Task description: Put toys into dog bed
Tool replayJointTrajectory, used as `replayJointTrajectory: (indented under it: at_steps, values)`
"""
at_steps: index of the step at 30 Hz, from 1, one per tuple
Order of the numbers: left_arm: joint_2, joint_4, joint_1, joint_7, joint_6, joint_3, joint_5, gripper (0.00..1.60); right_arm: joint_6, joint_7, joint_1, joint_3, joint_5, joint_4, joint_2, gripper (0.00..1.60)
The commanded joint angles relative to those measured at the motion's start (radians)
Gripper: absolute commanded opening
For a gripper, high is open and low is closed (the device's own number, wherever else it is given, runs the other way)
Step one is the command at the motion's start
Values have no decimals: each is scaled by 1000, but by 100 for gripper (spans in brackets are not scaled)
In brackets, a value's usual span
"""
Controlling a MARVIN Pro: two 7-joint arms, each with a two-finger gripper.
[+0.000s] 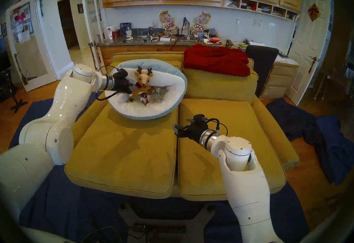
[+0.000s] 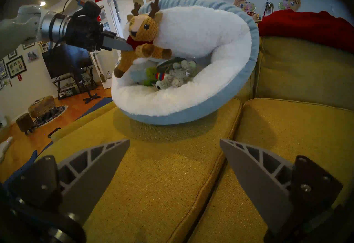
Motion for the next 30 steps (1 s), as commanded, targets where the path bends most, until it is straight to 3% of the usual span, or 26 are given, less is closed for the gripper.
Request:
replayJointTrajectory:
  at_steps: [1,15,30]
  values:
    - [1,64,-111,58,-4,-1,18,0,-6,1,22,2,2,-29,-2,160]
    - [-4,240,-138,115,-46,0,60,0,-6,6,22,4,-3,-29,-6,160]
    - [-24,324,-175,139,-88,-16,63,0,-6,10,22,7,-8,-28,-10,160]
